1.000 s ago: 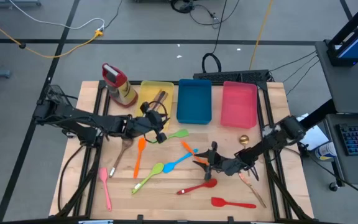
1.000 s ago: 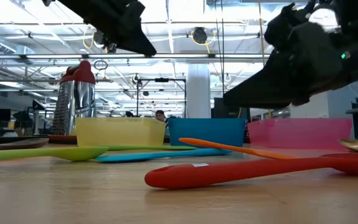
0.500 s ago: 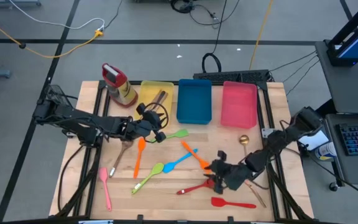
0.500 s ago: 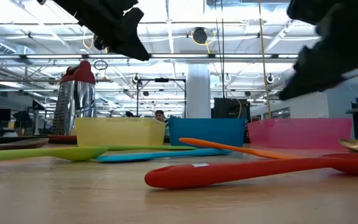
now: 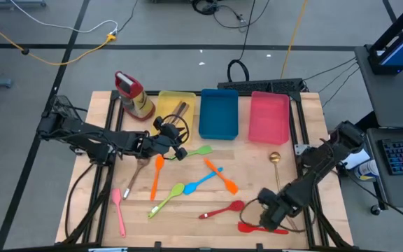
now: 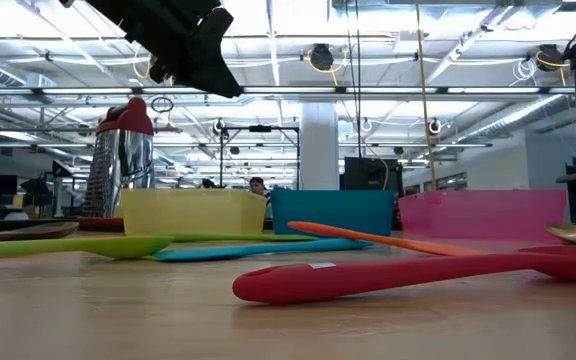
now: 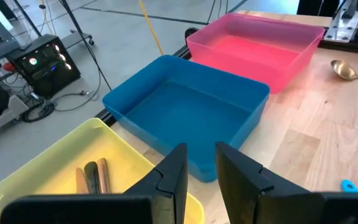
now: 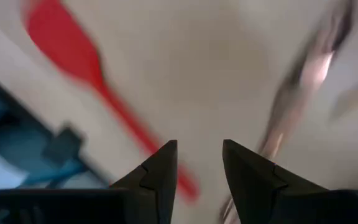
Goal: Pick & Place Kitchen Items
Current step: Put the bronze knife into the yellow bin
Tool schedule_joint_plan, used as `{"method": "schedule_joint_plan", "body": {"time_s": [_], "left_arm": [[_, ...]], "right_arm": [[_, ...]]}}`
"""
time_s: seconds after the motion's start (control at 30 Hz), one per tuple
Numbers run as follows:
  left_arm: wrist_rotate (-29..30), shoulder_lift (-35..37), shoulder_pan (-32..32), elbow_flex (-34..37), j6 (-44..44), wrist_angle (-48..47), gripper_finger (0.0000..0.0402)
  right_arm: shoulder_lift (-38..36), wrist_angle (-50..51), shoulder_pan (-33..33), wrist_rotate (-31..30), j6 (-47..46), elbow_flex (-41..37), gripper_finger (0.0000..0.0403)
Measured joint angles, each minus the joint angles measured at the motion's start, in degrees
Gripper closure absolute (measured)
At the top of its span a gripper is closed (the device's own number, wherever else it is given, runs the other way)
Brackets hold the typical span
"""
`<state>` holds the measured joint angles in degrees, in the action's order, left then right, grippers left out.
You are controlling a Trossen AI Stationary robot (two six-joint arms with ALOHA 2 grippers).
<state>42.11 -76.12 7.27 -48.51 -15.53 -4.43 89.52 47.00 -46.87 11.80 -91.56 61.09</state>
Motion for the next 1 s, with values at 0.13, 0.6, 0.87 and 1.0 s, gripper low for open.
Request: {"method": "schedule_joint_plan", "body": {"time_s": [0.13,0.6,0.87,1.0], "left_arm": [[0.02,0.0,0.0,0.0,0.28,-0.02,0.0314],[0.49,-0.02,-0.58,0.0,3.34,0.09,0.0314],[0.5,-0.02,-1.62,0.0,3.39,-0.5,0.0314],[0.48,-0.02,-1.62,0.0,4.43,-0.52,0.0314]], "right_arm": [[0.01,-0.68,-4.65,6.96,-13.11,-2.14,0.0282],[0.08,-9.11,-8.49,7.62,-18.57,-13.05,0.0282],[-0.21,-12.18,-7.71,6.24,-14.37,-16.59,0.0298],[-0.21,-11.91,-6.82,3.95,-11.79,-17.93,0.0337]]}}
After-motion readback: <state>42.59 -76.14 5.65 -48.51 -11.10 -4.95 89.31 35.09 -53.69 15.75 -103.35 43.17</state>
